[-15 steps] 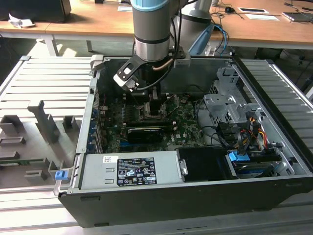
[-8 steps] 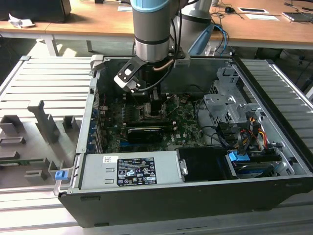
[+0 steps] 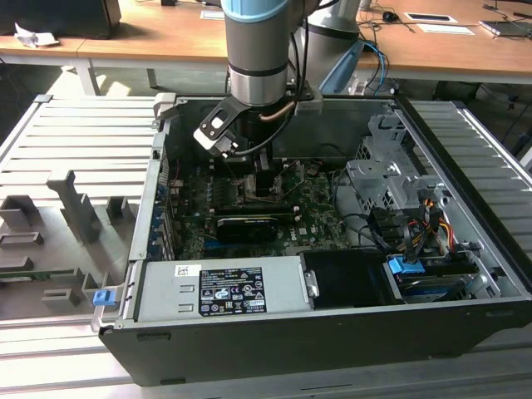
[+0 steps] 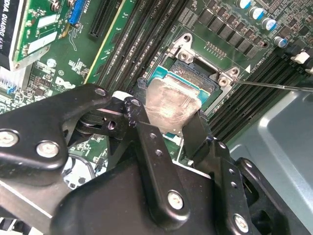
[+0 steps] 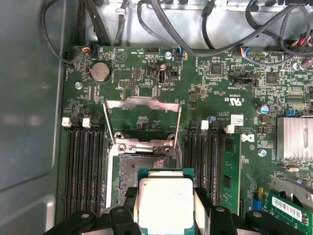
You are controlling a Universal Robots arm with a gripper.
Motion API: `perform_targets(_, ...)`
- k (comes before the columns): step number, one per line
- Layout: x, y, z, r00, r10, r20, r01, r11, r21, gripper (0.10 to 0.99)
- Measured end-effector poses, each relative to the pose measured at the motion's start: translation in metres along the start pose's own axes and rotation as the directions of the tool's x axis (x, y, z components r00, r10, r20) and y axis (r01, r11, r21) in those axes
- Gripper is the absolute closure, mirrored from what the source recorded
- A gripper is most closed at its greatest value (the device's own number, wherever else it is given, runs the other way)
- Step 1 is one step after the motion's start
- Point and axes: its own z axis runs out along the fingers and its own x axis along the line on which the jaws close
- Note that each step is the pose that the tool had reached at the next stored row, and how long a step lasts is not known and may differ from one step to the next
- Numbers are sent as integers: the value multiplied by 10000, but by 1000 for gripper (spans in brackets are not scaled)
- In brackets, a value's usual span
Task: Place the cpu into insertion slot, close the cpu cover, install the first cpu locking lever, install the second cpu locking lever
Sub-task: 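Place the cpu into insertion slot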
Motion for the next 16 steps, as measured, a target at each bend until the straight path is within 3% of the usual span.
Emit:
perform_targets(5, 41, -22, 13, 10000, 0, -1, 0, 10000, -1, 549)
perform_targets(11, 59, -25, 114, 9999, 158, 10, -158, 9999, -5, 549)
perform_targets(16, 60, -27, 141, 9999, 157, 12, -157, 9999, -3, 549)
